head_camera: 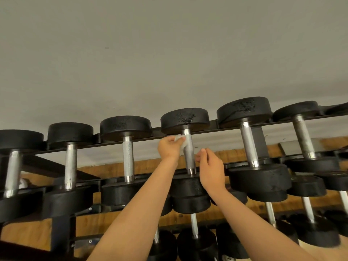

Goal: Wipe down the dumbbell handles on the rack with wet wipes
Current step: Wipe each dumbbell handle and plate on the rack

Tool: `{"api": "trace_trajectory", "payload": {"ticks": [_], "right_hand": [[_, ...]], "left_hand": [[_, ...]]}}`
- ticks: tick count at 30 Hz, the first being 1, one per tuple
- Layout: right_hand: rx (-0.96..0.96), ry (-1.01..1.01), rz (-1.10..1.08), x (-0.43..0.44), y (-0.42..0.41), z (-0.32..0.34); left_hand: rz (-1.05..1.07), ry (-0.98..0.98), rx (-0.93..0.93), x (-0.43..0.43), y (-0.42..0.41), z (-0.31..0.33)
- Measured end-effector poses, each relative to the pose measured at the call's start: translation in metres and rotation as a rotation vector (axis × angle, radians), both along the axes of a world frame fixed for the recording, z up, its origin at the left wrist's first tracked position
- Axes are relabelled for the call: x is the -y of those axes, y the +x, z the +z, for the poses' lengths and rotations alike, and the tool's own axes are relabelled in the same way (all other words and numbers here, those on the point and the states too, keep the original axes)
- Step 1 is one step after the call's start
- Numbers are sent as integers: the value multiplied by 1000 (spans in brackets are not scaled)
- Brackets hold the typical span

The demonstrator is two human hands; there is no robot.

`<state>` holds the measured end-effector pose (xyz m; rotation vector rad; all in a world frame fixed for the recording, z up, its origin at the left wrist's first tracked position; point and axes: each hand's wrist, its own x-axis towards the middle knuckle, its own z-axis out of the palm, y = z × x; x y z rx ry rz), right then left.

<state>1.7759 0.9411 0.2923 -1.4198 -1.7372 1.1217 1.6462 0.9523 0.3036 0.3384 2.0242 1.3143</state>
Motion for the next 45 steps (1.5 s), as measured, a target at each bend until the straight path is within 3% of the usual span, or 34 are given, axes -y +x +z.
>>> {"api": "trace_trajectory", "payload": {"ticks": [5,9,17,20,27,32,35,38,40,42,45], "right_hand": [[10,6,3,1,-1,1],[-2,11,3,1,0,1],[-21,-5,-7,2,-1,3],[-33,-13,-4,3,0,4],[-43,-46,2,2,1,2],[-62,-58,-2,3,1,1],[-44,-43,-4,3,1,0],[-29,-26,-16,3,0,0],[-27,-18,-22,2,0,-2],[-22,-14,-19,2,1,-3],[-20,-4,-7,2,0,-2]], "left_hand": [[14,3,-23,-14,2,4],[-235,-103,-142,2,3,3],[-622,-359,-200,42,6,-6],[-636,-317,-270,50,3,-2],[-383,89,-293,75,-11,22],[-193,348,-510,48,-25,74],[-167,374,-740,24,-24,91],[-439,261,-889,0,-15,75],[-640,81,-1031,-3,-5,43],[-682,-57,-1256,6,1,13],[-663,-126,-1339,3,0,6]]}}
